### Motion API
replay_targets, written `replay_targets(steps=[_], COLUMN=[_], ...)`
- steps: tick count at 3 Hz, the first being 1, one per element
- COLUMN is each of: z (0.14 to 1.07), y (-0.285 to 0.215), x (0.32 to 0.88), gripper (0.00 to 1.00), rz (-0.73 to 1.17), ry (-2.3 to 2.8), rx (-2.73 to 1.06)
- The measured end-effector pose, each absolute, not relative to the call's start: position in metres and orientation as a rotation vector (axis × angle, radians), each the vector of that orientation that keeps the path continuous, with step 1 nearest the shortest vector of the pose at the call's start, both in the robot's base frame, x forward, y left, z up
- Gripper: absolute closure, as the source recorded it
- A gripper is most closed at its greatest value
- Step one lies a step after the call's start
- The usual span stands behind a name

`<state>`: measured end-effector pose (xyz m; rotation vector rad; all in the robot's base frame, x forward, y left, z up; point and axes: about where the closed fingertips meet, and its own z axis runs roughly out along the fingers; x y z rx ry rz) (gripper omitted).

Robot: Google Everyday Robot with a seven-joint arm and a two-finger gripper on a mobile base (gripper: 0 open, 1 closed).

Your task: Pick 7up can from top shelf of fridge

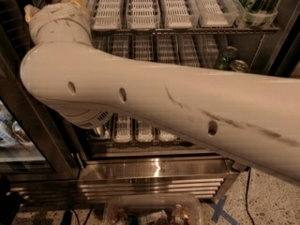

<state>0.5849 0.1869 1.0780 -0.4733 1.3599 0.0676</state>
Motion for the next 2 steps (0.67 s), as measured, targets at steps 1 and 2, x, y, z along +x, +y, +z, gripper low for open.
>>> replay_targets(steps=[1, 2], z=[1.0805, 1.0813], y=[0.1901, 0.1906], x=[0.5907, 0.5957], gripper=[0.34, 0.34], rz=[0.079, 0.078], ry=[1.373, 1.386], rx=[-0.442, -0.414])
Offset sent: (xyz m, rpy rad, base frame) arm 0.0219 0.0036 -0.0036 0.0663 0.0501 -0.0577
